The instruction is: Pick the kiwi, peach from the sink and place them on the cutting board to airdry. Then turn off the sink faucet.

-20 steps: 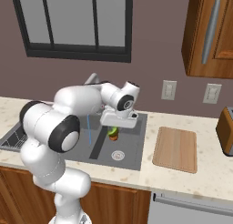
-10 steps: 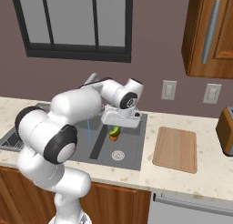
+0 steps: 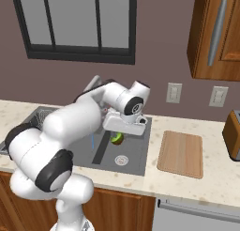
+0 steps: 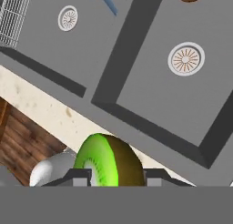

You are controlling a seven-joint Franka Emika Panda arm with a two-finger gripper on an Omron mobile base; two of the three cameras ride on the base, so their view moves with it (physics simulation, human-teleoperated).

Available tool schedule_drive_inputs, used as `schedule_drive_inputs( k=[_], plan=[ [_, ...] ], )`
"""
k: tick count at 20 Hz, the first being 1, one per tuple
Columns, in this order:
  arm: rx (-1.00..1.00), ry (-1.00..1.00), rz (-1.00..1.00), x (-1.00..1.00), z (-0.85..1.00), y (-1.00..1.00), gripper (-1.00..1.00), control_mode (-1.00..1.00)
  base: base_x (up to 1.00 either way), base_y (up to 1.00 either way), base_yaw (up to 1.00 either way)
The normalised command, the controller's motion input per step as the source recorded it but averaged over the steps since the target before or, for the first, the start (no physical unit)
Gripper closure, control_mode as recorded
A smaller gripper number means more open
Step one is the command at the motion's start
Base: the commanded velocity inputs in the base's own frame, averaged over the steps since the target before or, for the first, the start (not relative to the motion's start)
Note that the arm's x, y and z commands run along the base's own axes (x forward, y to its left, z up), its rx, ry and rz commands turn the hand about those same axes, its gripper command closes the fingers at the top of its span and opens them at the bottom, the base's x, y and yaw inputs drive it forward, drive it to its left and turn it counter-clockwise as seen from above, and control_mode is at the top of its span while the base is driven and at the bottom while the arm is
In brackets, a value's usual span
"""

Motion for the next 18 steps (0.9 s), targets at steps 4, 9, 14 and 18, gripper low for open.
schedule_drive_inputs(
  k=[4,9,14,18],
  plan=[
    [0.0,0.0,-0.03,-0.29,0.35,-0.07,1.0,-1.0,0.0,0.0,0.0],
    [0.0,0.0,-0.03,-0.12,0.18,-0.12,1.0,-1.0,0.0,0.0,0.0],
    [0.0,-0.01,-0.04,-0.35,0.02,-0.07,1.0,-1.0,0.0,0.0,0.0],
    [0.0,-0.01,-0.03,-0.38,0.06,0.0,1.0,-1.0,0.0,0.0,0.0]
  ],
)
